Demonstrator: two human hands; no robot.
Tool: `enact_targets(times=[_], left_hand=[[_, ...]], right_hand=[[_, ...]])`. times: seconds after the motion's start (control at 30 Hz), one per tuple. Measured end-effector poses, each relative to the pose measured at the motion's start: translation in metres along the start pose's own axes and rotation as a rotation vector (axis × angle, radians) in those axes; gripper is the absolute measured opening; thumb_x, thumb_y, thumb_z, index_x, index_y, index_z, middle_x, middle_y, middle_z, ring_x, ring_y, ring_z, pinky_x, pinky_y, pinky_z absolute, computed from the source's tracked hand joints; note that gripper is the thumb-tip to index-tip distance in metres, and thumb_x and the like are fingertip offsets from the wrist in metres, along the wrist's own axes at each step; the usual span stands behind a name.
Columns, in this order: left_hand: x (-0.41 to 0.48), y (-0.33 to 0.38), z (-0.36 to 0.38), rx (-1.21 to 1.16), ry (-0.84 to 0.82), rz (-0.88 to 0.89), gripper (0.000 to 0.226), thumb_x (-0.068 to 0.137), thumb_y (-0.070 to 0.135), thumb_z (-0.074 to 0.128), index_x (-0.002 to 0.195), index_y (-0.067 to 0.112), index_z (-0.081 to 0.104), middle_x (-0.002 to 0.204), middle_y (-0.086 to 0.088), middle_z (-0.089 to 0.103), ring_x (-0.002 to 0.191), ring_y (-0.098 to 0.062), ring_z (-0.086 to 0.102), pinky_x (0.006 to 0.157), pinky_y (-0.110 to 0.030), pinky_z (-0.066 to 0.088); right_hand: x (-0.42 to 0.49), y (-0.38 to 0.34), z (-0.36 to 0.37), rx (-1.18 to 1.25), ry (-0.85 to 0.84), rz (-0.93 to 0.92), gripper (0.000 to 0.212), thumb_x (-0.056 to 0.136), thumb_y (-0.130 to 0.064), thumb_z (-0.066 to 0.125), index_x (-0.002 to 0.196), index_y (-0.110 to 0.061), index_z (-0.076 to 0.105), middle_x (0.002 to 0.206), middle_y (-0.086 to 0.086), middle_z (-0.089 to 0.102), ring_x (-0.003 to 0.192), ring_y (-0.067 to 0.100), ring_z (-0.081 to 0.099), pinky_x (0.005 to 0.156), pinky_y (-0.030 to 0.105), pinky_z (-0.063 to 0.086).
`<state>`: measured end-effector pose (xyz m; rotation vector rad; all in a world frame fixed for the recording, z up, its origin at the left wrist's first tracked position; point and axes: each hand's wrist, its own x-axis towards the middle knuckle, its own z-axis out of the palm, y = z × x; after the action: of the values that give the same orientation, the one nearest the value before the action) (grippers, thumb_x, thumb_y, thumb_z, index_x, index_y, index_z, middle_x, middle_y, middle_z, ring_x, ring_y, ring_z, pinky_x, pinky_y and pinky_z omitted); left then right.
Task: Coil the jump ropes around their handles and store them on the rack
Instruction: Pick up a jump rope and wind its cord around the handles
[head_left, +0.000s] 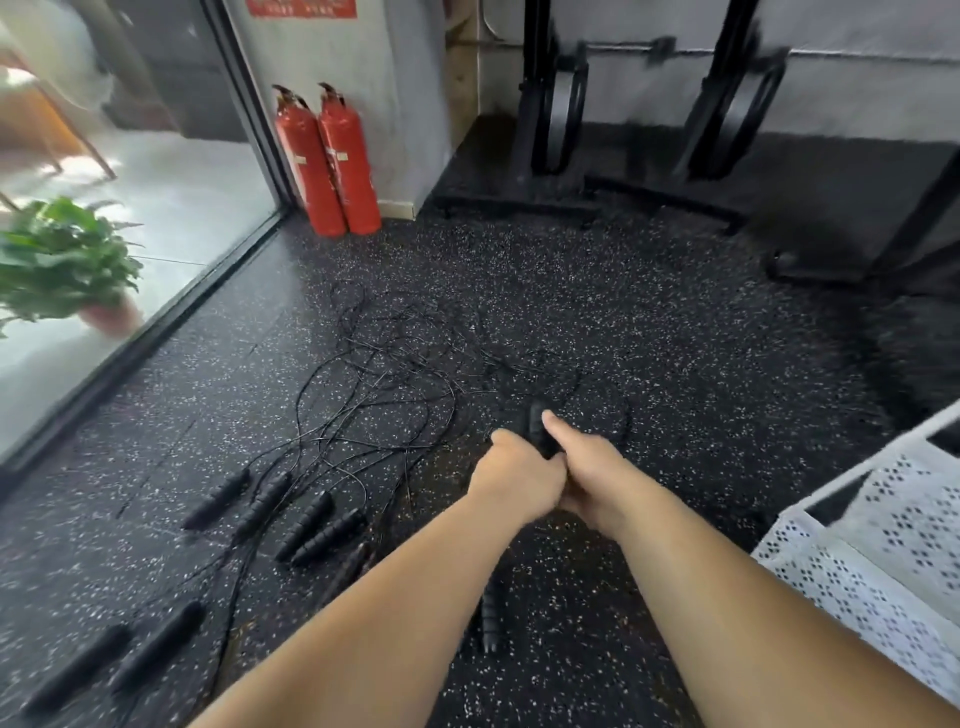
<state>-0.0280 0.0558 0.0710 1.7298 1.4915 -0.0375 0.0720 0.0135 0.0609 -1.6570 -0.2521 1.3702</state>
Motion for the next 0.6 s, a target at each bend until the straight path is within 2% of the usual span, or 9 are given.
enact_targets(times=[0.1, 0.17, 0.27, 0.33, 0.37, 0.47, 0.53, 0.6], left_hand=[[-0.042, 0.012, -0.003, 0.008, 0.035, 0.091, 0.070, 0.093, 0.053, 0.066, 0.137, 0.008, 0.036, 0.137, -0.015, 0.059, 0.123, -0.038, 0.062, 0.099, -0.046, 0.054], [-0.068, 0.016, -0.007, -0.034, 0.022, 0.176, 0.075, 0.089, 0.055, 0.069, 0.141, 0.011, 0.035, 0.138, -0.012, 0.053, 0.121, -0.035, 0.062, 0.099, -0.048, 0.055], [-0.098, 0.014, -0.019, -0.260, -0.075, 0.253, 0.095, 0.075, 0.073, 0.071, 0.149, 0.024, 0.036, 0.131, 0.000, 0.060, 0.113, -0.023, 0.067, 0.098, -0.048, 0.059], [-0.114, 0.008, -0.028, -0.420, -0.079, 0.191, 0.083, 0.083, 0.078, 0.066, 0.142, 0.025, 0.043, 0.113, 0.005, 0.067, 0.104, -0.022, 0.073, 0.092, -0.047, 0.063], [-0.118, 0.004, -0.029, -0.479, -0.059, 0.151, 0.073, 0.090, 0.075, 0.062, 0.139, 0.023, 0.047, 0.106, 0.006, 0.067, 0.102, -0.022, 0.075, 0.091, -0.048, 0.064], [-0.130, 0.002, -0.030, -0.621, 0.021, 0.105, 0.052, 0.102, 0.063, 0.055, 0.136, 0.024, 0.054, 0.106, 0.002, 0.069, 0.101, -0.022, 0.075, 0.094, -0.050, 0.063], [-0.140, 0.007, -0.029, -0.742, 0.000, 0.119, 0.045, 0.106, 0.057, 0.053, 0.138, 0.026, 0.055, 0.111, 0.000, 0.072, 0.103, -0.022, 0.074, 0.095, -0.051, 0.062], [-0.151, 0.013, -0.028, -0.842, -0.073, 0.146, 0.037, 0.108, 0.053, 0.052, 0.139, 0.033, 0.056, 0.116, 0.004, 0.074, 0.103, -0.018, 0.074, 0.091, -0.049, 0.064]], right_hand=[[-0.037, -0.014, -0.011, 0.108, -0.027, -0.036, 0.029, 0.106, -0.032, 0.067, 0.124, -0.009, 0.072, 0.111, 0.011, 0.081, 0.106, 0.030, 0.077, 0.089, 0.041, 0.063], [-0.059, -0.024, -0.018, 0.112, -0.048, -0.104, 0.022, 0.106, -0.024, 0.066, 0.124, -0.013, 0.072, 0.106, 0.011, 0.082, 0.096, 0.028, 0.079, 0.082, 0.039, 0.062], [-0.081, -0.035, -0.032, 0.053, -0.041, -0.206, 0.021, 0.107, -0.019, 0.061, 0.126, -0.015, 0.069, 0.107, 0.017, 0.081, 0.086, 0.028, 0.079, 0.074, 0.039, 0.062], [-0.098, -0.040, -0.040, -0.097, 0.002, -0.264, 0.025, 0.107, -0.020, 0.059, 0.130, -0.011, 0.064, 0.098, 0.018, 0.079, 0.070, 0.026, 0.075, 0.057, 0.032, 0.057], [-0.108, -0.042, -0.043, -0.117, 0.024, -0.311, 0.025, 0.108, -0.019, 0.057, 0.132, -0.012, 0.063, 0.097, 0.016, 0.079, 0.071, 0.026, 0.075, 0.056, 0.032, 0.057], [-0.134, -0.044, -0.043, 0.007, -0.007, -0.429, 0.026, 0.111, -0.015, 0.052, 0.136, -0.018, 0.060, 0.110, 0.015, 0.080, 0.090, 0.032, 0.078, 0.080, 0.048, 0.064], [-0.150, -0.036, -0.041, -0.101, 0.010, -0.445, 0.028, 0.109, -0.018, 0.056, 0.136, -0.022, 0.061, 0.110, 0.012, 0.080, 0.095, 0.032, 0.079, 0.090, 0.056, 0.063], [-0.164, -0.021, -0.041, -0.162, 0.023, -0.473, 0.027, 0.106, -0.025, 0.061, 0.133, -0.032, 0.065, 0.114, 0.003, 0.080, 0.105, 0.025, 0.078, 0.099, 0.057, 0.060]])
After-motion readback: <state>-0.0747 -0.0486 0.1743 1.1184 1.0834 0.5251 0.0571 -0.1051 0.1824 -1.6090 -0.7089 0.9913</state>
